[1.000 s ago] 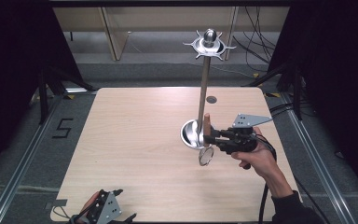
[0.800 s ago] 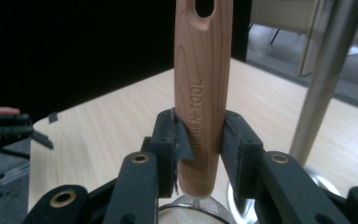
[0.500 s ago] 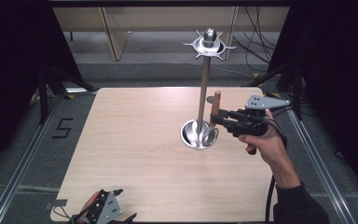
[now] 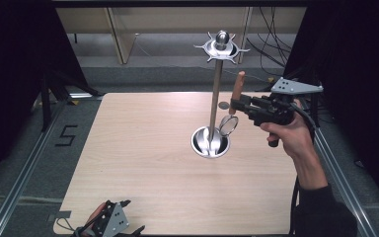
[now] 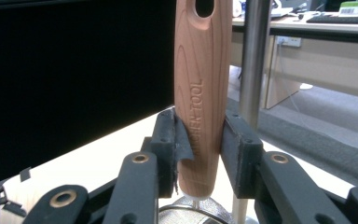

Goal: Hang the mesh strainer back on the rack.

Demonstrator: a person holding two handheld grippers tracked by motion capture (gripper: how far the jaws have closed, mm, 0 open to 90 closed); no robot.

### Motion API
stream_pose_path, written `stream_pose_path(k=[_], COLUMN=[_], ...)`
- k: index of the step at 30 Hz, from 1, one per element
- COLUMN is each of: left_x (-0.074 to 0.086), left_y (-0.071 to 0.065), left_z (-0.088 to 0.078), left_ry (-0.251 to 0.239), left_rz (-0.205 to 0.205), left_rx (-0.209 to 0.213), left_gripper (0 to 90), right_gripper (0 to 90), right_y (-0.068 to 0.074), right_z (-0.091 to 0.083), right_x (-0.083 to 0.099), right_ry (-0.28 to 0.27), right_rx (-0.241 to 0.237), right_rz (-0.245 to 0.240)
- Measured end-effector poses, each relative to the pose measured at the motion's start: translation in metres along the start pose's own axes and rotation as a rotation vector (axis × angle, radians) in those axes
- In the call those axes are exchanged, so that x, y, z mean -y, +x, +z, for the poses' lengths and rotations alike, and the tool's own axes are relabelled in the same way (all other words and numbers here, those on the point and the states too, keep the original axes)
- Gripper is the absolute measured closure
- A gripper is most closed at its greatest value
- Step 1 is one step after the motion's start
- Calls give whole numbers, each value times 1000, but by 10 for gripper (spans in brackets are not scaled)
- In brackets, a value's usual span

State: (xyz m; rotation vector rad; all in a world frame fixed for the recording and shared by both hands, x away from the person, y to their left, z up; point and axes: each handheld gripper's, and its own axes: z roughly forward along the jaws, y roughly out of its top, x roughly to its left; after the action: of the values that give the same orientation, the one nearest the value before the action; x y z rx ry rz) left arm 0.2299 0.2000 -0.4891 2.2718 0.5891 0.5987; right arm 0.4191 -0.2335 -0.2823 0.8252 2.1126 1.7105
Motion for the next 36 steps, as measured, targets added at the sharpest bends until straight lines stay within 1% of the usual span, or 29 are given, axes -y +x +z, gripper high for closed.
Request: stream_pose_path(k=[1,2,4,5,6,7,8,10,11,12,13,15,16,17,18,20,21,22,23,24,26,27,28,29,30,31,32,33,36], left_x=[0,0,0,0,0,0,0,0,0,0,0,0,0,0,0,0,0,0,0,0,0,0,0,0,0,0,0,0,0], left_y=[0,0,0,0,0,0,0,0,0,-1,0,0,0,0,0,0,0,0,0,0,0,0,0,0,0,0,0,0,0], left_z=[0,0,0,0,0,0,0,0,0,0,0,0,0,0,0,0,0,0,0,0,0,0,0,0,0,0,0,0,0], left_ry=[0,-6,-7,-7,-7,-7,-8,-6,-7,-7,-8,-7,-9,-9,-10,-4,-4,-4,-4,-5,-6,-6,-6,-7,-7,-6,-7,-6,-7], left_rz=[-4,-12,-12,-12,-12,-12,-11,-12,-11,-10,-7,-7,-9,-11,-12,0,0,2,2,1,-1,-1,-1,0,-3,1,1,3,0], left_rx=[1,0,0,1,1,1,2,0,1,1,3,-1,0,3,2,3,3,7,7,5,2,2,3,3,-1,-3,2,4,3], left_gripper=[153,153,153,154,154,154,154,154,153,154,153,153,154,154,153,154,153,153,154,154,154,153,153,154,154,154,153,154,153], right_gripper=[691,691,690,691,690,690,690,690,690,690,690,690,690,690,690,690,690,690,690,690,690,690,690,690,690,690,690,690,690], right_y=[-2,-2,-3,-3,-3,-3,-4,-3,-5,-7,-7,-7,-9,-9,-8,-9,-9,-8,-8,-9,-8,-8,-9,-10,-10,-12,-11,-12,-12], right_z=[1,1,2,3,3,3,5,6,7,8,10,10,12,12,11,13,13,13,13,14,15,15,16,18,18,20,21,21,24], right_x=[-6,-6,-12,-14,-18,-18,-21,-23,-24,-25,-27,-28,-29,-29,-30,-32,-32,-33,-33,-33,-34,-34,-35,-34,-34,-34,-34,-33,-33], right_ry=[-10,-10,-3,-8,6,6,3,-1,6,-1,13,22,19,19,27,17,17,28,28,29,34,35,36,36,36,39,50,50,58], right_rx=[18,18,23,28,25,25,33,37,38,44,49,48,54,54,58,59,59,56,56,53,64,62,63,76,76,65,72,69,67], right_rz=[-20,-20,-29,-40,-15,-15,-27,-24,-30,-47,-25,-18,-31,-31,-17,-28,-28,-13,-13,-26,-20,-22,-34,-23,-23,-30,-15,-25,-18])
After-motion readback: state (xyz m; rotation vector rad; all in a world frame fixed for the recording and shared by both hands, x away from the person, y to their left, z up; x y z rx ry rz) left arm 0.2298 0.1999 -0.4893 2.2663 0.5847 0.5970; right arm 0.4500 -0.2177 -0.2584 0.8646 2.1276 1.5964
